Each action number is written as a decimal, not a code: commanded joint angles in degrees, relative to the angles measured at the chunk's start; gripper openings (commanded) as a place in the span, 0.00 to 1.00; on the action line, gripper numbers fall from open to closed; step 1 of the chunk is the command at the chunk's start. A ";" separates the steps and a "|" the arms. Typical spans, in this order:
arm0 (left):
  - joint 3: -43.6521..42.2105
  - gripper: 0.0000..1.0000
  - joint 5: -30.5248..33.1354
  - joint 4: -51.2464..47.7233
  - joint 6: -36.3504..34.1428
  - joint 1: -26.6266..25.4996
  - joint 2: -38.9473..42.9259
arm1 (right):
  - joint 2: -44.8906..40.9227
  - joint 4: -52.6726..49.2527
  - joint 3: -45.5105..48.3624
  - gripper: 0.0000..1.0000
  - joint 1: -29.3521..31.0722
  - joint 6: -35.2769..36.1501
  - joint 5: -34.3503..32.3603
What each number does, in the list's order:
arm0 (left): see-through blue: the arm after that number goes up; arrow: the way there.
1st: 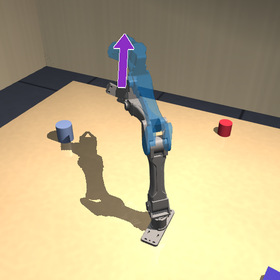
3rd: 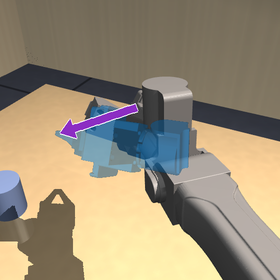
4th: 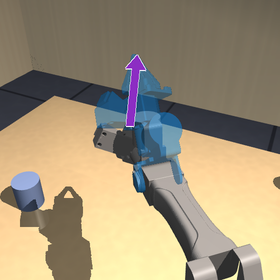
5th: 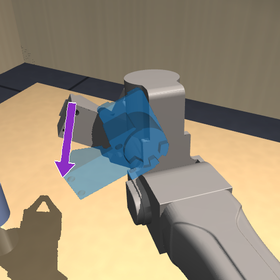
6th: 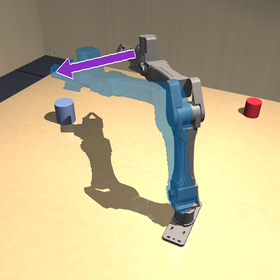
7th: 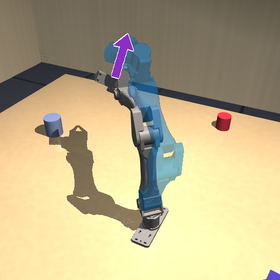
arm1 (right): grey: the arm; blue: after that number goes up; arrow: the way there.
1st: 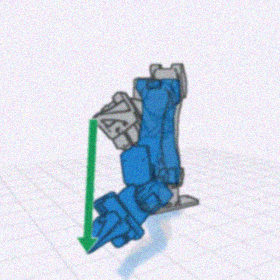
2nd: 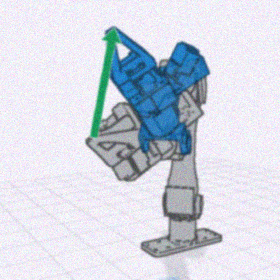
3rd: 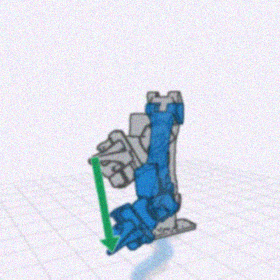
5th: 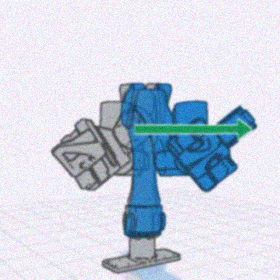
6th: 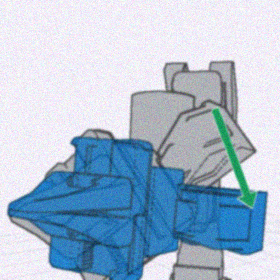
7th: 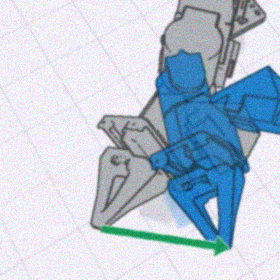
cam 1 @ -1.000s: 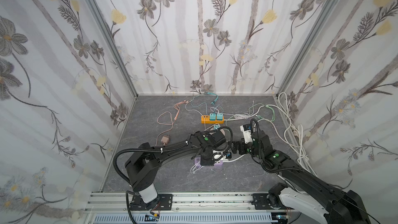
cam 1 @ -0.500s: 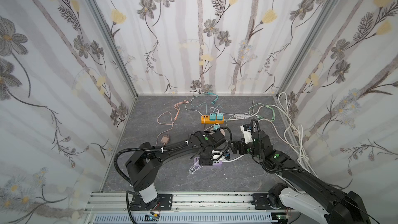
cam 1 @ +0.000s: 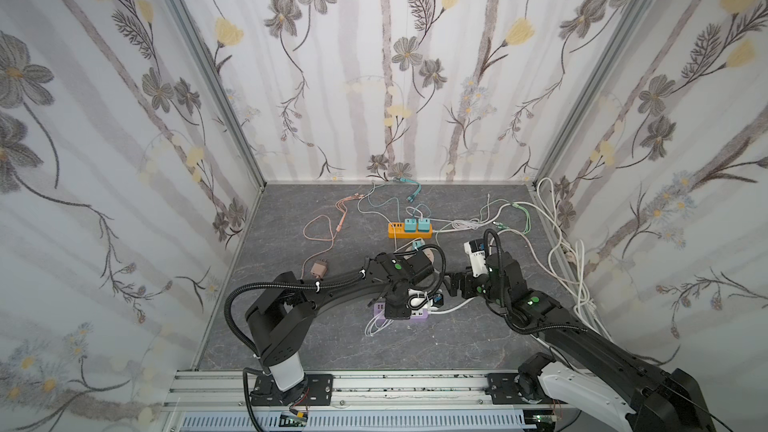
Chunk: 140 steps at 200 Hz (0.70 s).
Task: Insert the plug
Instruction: 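Align the teal charger above the purple strip socket nearest the robot with the left gripper, then lower and press the teal charger into the purple strip socket with the left gripper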
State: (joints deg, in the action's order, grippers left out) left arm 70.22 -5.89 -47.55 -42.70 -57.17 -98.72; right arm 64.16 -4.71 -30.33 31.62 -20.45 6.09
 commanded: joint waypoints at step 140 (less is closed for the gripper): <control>-0.46 0.67 -1.50 9.78 5.13 2.08 5.68 | 0.24 0.67 -1.39 0.99 0.16 1.18 -0.08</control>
State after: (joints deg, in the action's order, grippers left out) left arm 70.83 -5.85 -44.97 -40.03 -56.47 -98.39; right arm 63.81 -5.17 -30.61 31.73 -20.25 6.07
